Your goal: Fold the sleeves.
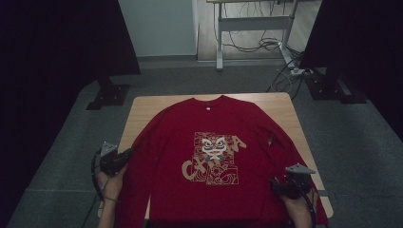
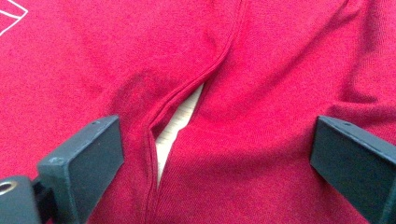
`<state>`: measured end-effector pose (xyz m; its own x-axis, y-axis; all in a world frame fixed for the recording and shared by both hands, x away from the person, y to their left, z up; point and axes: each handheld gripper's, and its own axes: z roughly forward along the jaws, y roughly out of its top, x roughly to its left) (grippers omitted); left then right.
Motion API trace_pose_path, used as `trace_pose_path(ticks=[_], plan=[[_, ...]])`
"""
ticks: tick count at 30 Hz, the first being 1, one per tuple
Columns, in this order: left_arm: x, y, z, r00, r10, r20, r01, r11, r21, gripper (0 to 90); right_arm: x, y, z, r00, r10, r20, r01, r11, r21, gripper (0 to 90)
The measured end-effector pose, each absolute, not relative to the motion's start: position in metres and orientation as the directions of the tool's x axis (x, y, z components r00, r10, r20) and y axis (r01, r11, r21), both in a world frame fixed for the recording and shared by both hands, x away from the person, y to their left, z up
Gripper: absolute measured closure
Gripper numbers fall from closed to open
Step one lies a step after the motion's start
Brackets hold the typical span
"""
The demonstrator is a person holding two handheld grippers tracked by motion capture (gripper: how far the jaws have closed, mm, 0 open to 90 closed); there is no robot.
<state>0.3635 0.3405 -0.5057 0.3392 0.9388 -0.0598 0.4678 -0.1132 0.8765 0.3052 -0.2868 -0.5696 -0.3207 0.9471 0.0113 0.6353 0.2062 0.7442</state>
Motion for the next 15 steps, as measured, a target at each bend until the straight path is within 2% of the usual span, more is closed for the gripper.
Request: trace_pose_path(ticks=[10, 14, 15], plan=[[0.357, 0.315, -0.478, 0.434, 0.899, -0.064, 0.377, -0.116, 0.919, 87.3, 0.305, -0.287, -0.570, -0.321, 0.947, 0.011, 0.635, 0.206, 0.744, 3.1], [0.357, 0.315, -0.478, 0.434, 0.899, -0.064, 0.377, -0.116, 0.919, 87.3, 0.305, -0.287, -0.570, -0.321, 0.947, 0.011, 0.635, 0.206, 0.744, 3.1], [0.355, 0.302, -0.470, 0.467, 0.883, -0.056, 0.355, -0.129, 0.926, 87.3, 0.305, -0.287, -0.570, -0.321, 0.947, 0.011, 0.635, 0.206, 0.744, 3.1]])
